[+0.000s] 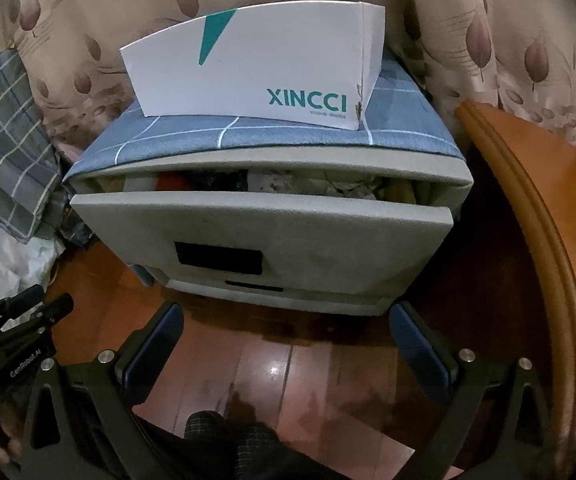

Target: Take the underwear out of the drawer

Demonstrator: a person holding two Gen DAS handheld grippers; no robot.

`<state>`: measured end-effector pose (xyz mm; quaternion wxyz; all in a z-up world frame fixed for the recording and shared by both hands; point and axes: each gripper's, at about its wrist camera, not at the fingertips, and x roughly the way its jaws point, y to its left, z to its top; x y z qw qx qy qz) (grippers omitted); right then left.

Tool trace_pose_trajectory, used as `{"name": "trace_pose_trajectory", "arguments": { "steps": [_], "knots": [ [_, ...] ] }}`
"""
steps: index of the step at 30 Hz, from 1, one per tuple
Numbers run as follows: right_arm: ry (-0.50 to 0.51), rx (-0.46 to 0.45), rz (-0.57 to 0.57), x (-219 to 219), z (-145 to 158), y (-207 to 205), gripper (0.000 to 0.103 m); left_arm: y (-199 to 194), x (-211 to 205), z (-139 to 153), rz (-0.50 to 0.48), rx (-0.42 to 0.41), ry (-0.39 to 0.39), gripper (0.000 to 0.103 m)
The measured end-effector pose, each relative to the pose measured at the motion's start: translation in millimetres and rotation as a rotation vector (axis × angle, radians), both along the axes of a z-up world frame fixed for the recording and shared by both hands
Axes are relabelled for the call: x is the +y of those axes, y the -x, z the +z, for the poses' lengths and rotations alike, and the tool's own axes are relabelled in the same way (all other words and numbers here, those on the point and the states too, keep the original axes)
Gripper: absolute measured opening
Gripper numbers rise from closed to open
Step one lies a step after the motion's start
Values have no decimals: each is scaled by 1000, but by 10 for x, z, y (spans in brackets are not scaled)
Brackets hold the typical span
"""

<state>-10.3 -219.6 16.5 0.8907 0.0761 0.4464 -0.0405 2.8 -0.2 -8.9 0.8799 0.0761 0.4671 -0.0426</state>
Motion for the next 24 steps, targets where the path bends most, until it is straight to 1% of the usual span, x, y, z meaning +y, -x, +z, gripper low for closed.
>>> {"name": "trace_pose_trajectory", "arguments": {
  "steps": [8,11,14,20,24],
  "knots": [
    [-6,7,4,9,44,-42,102,12,-9,47,-8,-19,19,50],
    [3,4,2,15,65,-73,102,28,18,125,-21,-46,55,50],
    [15,3,-3,4,84,-146,102,5,31,208,-33,-77,70,50],
    [51,-23,-12,-57,147,-351,102,-237,74,335,-56,-111,98,50],
    [48,-22,-37,-142,122,-527,102,-433,100,350,-60,-125,111,50]
  ]
}}
